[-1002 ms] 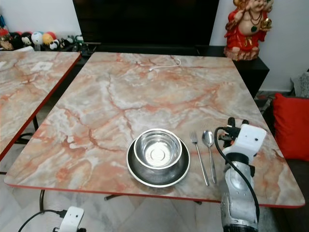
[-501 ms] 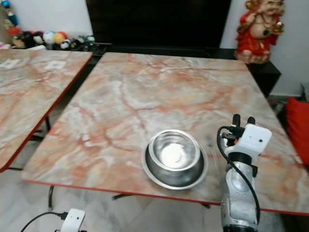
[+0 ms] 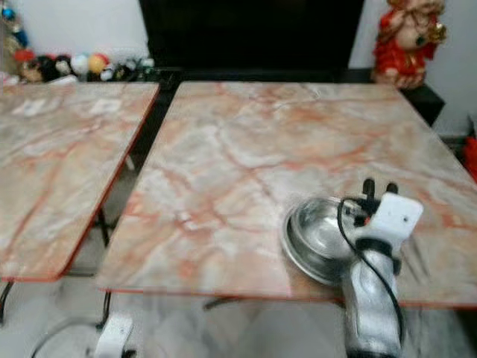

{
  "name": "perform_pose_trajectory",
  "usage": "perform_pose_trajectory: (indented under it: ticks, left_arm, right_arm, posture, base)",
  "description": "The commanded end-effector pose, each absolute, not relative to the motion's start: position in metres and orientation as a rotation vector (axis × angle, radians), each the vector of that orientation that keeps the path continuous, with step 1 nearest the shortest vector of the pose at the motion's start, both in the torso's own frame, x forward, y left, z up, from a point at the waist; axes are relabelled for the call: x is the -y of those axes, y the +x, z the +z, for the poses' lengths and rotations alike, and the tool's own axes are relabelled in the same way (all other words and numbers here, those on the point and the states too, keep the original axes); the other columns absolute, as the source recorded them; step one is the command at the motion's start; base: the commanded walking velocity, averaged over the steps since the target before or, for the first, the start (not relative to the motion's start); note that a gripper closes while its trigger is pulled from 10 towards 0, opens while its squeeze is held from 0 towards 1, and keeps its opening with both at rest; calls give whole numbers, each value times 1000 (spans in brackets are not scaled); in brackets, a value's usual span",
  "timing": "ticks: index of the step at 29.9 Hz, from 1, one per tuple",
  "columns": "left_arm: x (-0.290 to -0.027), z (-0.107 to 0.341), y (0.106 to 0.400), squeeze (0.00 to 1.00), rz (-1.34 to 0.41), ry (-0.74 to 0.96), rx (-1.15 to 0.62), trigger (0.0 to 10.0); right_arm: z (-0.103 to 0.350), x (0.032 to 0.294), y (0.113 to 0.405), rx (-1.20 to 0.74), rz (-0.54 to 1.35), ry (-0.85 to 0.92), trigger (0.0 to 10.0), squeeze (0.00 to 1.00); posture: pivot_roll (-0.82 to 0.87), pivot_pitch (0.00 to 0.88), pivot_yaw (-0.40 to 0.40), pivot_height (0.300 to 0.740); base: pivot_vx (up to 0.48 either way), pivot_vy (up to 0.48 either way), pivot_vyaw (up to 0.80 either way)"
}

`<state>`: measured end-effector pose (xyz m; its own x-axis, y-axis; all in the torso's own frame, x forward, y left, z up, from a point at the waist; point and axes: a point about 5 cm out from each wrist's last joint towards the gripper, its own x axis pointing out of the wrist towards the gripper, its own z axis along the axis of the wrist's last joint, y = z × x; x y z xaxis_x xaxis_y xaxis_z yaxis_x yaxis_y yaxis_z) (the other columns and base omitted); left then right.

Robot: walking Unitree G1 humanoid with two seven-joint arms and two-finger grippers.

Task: Setting the table

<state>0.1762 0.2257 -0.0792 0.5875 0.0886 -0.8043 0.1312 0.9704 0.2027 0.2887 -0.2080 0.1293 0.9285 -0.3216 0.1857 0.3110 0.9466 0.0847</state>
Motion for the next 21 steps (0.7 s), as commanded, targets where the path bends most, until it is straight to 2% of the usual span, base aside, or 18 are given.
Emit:
perform_pose_trajectory:
  ticks: [1,14,17,21]
  left_arm:
    - [-222,-81,174,0,-42,259,-958,10000]
    - [-222,-81,174,0,-42,259,-957,10000]
    - [-221,-79,179,0,-31,250,-939,10000]
    - [-220,-79,180,0,-26,247,-936,10000]
  right_arm:
    - [134,215,288,216,-341,36,10000,0]
    - [134,215,288,219,-341,34,10000,0]
    - [148,191,297,284,-228,-80,10000,0]
    - [152,182,298,312,-164,-126,10000,0]
  posture:
    - [9,0,1,740]
    - [10,0,1,740]
    - [31,0,-12,740]
    - [30,0,-12,740]
  base:
    - [0,476,0]
    - [0,477,0]
    - [0,476,0]
    - [0,476,800]
